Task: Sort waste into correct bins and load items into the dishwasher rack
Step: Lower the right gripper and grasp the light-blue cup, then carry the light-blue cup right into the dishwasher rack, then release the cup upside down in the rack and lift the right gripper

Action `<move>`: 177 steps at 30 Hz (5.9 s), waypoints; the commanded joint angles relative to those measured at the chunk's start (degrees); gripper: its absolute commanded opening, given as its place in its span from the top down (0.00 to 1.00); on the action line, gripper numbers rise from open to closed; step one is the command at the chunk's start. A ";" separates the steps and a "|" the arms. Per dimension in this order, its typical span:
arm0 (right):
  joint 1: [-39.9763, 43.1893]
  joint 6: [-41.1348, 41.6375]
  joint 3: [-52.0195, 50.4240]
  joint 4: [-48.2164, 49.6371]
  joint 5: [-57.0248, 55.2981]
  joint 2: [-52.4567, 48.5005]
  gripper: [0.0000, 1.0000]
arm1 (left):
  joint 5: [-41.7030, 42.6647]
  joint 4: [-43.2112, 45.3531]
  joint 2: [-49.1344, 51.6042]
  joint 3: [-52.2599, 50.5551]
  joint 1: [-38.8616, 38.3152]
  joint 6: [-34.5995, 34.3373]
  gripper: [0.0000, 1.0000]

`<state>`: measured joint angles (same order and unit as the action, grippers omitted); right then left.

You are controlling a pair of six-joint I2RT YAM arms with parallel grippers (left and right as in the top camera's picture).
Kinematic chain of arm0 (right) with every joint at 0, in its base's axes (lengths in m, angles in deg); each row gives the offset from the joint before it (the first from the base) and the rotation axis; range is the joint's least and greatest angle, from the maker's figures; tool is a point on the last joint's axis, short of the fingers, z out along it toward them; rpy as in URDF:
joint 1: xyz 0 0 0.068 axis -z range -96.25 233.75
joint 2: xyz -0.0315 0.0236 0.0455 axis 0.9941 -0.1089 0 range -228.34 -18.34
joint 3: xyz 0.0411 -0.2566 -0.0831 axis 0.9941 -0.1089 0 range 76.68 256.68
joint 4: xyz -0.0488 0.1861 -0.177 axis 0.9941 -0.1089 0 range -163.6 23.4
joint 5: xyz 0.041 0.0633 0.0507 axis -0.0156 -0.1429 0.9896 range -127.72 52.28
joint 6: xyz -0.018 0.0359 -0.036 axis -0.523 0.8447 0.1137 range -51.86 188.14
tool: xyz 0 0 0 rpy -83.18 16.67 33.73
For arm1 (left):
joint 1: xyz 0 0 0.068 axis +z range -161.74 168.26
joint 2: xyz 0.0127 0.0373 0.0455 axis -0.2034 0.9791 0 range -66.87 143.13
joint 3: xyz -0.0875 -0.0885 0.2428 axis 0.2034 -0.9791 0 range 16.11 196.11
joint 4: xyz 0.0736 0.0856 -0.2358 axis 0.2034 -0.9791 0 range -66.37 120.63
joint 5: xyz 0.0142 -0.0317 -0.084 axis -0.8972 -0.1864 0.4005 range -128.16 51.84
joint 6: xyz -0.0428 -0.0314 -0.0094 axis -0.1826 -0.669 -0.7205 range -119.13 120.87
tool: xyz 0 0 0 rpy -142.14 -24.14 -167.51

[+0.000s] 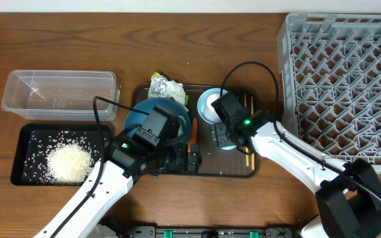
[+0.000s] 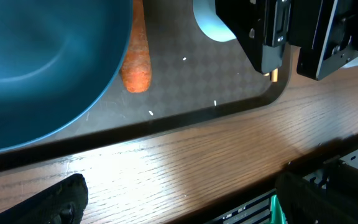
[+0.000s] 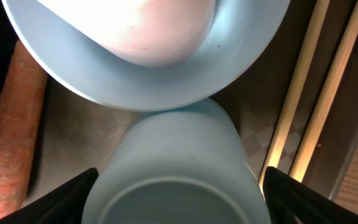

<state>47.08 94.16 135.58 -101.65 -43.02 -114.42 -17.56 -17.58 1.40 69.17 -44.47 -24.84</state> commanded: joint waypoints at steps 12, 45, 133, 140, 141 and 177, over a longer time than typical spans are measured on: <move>-0.33 0.72 4.68 -4.20 -1.40 4.68 0.37 | -0.72 -0.20 0.33 -0.02 0.13 -0.11 0.01; 63.67 -10.32 15.32 -1.51 2.14 13.40 0.30 | -0.72 -0.20 0.33 -0.02 0.13 -0.11 0.01; 63.21 -11.96 17.88 -5.64 -1.01 -0.79 0.79 | -0.72 -0.20 0.33 -0.02 0.13 -0.11 0.00; 63.21 -10.99 26.49 -14.73 6.64 0.09 0.80 | -0.72 -0.20 0.33 -0.02 0.13 -0.11 0.00; 63.21 -10.95 27.89 -16.41 7.30 0.09 0.80 | -0.72 -0.20 0.33 -0.02 0.13 -0.11 0.00; 63.71 -11.67 31.65 -22.47 1.60 -10.54 0.99 | -0.72 -0.20 0.33 -0.02 0.13 -0.11 0.00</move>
<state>110.32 82.93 166.59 -122.57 -44.27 -125.87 -17.56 -17.58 1.40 69.17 -44.47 -24.84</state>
